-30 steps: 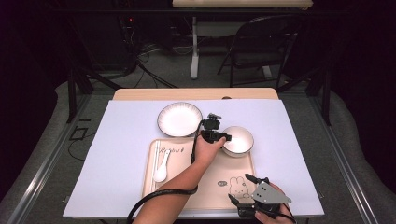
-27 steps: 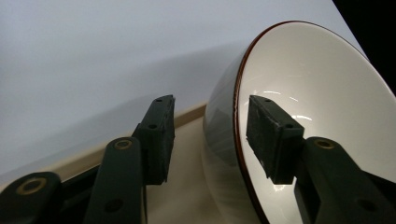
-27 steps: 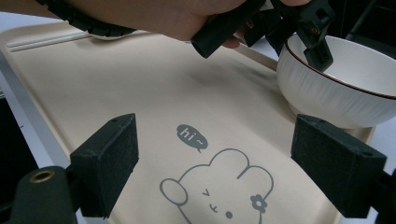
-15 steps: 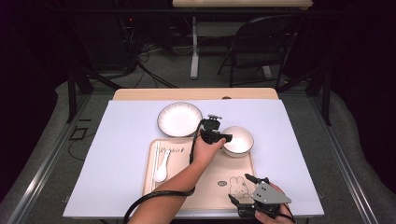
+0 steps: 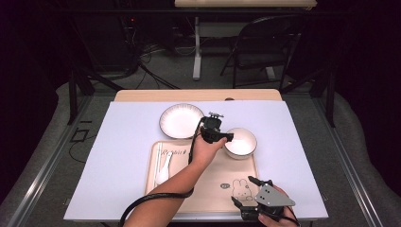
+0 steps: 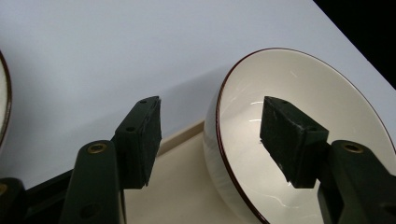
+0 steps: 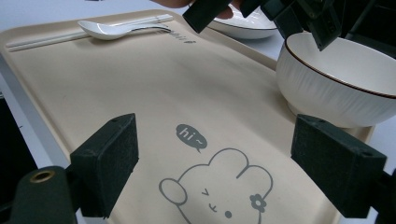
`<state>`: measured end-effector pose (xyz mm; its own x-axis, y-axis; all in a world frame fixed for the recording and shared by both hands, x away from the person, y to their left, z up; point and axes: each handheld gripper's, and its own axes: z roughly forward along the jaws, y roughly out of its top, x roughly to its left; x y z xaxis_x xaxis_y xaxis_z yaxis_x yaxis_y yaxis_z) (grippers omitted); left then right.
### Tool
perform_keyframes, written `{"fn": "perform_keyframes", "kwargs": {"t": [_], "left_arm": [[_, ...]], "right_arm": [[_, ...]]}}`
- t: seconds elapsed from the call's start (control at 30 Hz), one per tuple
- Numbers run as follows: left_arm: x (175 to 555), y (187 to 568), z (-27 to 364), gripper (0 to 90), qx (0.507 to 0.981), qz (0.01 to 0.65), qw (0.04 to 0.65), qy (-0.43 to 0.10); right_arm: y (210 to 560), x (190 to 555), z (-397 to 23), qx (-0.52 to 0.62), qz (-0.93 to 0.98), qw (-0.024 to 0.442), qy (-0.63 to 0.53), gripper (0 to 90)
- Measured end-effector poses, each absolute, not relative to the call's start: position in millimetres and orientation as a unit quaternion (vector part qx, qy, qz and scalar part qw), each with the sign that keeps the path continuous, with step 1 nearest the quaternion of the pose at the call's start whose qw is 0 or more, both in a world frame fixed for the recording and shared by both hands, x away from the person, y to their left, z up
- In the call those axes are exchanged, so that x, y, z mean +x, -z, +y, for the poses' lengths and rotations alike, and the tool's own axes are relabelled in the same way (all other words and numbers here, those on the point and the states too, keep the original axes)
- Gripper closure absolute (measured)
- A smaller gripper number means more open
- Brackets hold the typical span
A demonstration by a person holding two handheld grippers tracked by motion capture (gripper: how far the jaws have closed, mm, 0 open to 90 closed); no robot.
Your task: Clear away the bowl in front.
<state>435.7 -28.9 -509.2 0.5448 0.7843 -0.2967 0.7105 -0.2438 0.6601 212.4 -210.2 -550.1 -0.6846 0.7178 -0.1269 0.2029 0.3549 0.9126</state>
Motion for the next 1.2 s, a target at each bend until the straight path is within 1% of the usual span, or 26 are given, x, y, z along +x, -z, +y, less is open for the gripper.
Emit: {"fn": "perform_keyframes", "kwargs": {"t": [0.73, 1.03, 1.2], "left_arm": [[437.1, 479.0, 6.7, 37.6, 0.778, 0.481, 0.395, -0.086], [438.7, 473.8, 30.2, 36.9, 0.777, 0.484, 0.385, -0.119], [440.5, 470.7, 45.0, 34.5, 0.774, 0.493, 0.373, -0.135]], "right_arm": [[550.2, 212.3, -210.2, 0.296, 0.779, 0.267, -0.484, 14.4], [550.3, 212.5, -210.3, 0.296, 0.779, 0.267, -0.484, 14.4], [550.3, 212.4, -210.0, 0.296, 0.779, 0.267, -0.483, 14.4]]}}
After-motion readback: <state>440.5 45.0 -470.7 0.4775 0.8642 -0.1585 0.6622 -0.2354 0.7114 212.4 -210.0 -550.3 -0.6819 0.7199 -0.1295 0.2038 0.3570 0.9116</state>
